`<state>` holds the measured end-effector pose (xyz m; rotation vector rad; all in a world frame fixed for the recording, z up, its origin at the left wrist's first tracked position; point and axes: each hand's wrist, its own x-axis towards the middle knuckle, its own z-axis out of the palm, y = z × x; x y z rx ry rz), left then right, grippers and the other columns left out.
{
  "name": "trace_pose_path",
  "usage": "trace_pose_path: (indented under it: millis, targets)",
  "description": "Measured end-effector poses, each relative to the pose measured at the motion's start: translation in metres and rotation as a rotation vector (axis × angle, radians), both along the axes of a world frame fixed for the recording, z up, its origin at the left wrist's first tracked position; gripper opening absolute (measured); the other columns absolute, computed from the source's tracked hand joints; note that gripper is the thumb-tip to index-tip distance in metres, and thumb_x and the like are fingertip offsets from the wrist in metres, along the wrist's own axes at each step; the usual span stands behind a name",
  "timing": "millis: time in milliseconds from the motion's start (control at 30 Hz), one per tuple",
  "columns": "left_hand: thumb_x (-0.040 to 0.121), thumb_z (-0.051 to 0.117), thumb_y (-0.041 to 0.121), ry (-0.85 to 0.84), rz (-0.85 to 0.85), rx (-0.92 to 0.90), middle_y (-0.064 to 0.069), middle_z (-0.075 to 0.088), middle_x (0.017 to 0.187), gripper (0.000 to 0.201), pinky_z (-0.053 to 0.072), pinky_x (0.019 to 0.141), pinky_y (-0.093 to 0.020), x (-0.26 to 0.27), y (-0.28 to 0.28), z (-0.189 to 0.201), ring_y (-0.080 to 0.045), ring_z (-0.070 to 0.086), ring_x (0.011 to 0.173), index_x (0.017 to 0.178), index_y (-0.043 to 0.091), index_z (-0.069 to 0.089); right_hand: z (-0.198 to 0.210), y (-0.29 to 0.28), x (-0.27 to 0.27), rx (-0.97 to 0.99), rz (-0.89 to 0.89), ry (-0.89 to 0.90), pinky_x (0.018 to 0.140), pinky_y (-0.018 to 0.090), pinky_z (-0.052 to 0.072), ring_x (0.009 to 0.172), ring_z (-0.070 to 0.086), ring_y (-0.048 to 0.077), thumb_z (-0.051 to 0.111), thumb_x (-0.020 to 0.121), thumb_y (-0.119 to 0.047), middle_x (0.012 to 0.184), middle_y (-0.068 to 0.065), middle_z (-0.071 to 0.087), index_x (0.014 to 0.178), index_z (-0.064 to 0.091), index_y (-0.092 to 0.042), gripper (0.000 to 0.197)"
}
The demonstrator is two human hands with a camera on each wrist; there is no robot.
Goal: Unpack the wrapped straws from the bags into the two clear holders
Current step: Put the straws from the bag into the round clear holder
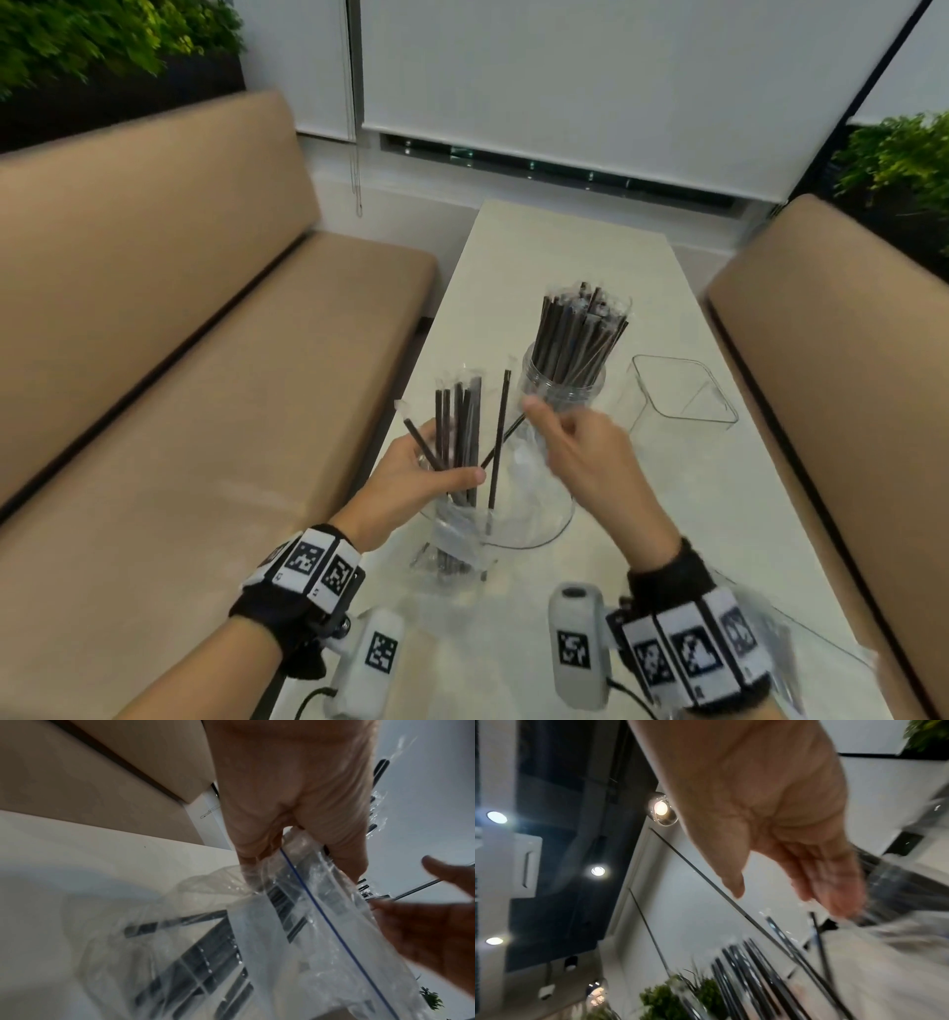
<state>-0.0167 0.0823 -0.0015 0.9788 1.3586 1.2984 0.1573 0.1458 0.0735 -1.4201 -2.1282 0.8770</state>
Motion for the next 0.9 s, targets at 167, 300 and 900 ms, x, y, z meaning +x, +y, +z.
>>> trace_pose_path:
  millis: [167, 300, 900]
  targets:
    - [0.071, 0.081, -0.001, 0.008, -0.152, 0.021, -0.011, 0.070, 0.112, 0.067, 0.056, 0.088, -0.031, 0.009, -0.005, 0.007, -0.019, 0.069, 0.101, 0.128, 0.021, 0.053, -0.043, -0.016, -0.018, -0.119, 0.101, 0.004, 0.097, 0.027, 0.039, 0.121, 0.042, 0.013, 0.067, 0.070, -0.071, 0.128, -0.001, 0.047, 0.131, 0.053, -0.025, 0.077]
    - [0.075, 0.071, -0.015, 0.039, -0.277, 0.020, -0.008, 0.067, 0.118, 0.070, 0.055, 0.080, -0.022, 0.023, -0.007, 0.013, -0.008, 0.066, 0.104, 0.132, 0.017, 0.049, -0.053, -0.020, -0.036, 0.051, 0.074, 0.026, 0.092, 0.025, 0.032, 0.108, 0.037, 0.011, 0.077, 0.070, -0.053, 0.114, -0.003, 0.042, 0.112, 0.057, -0.024, 0.055]
    - [0.090, 0.049, 0.051, 0.278, -0.079, -0.230, 0.017, 0.050, 0.133, 0.046, 0.041, 0.093, -0.025, -0.003, -0.035, -0.003, 0.002, 0.050, 0.114, 0.134, 0.037, 0.051, 0.103, 0.094, -0.009, 0.434, -0.237, 0.965, 0.065, 0.032, 0.055, 0.056, 0.059, 0.012, 0.054, 0.099, -0.018, 0.066, -0.003, 0.060, 0.091, 0.051, -0.016, 0.008]
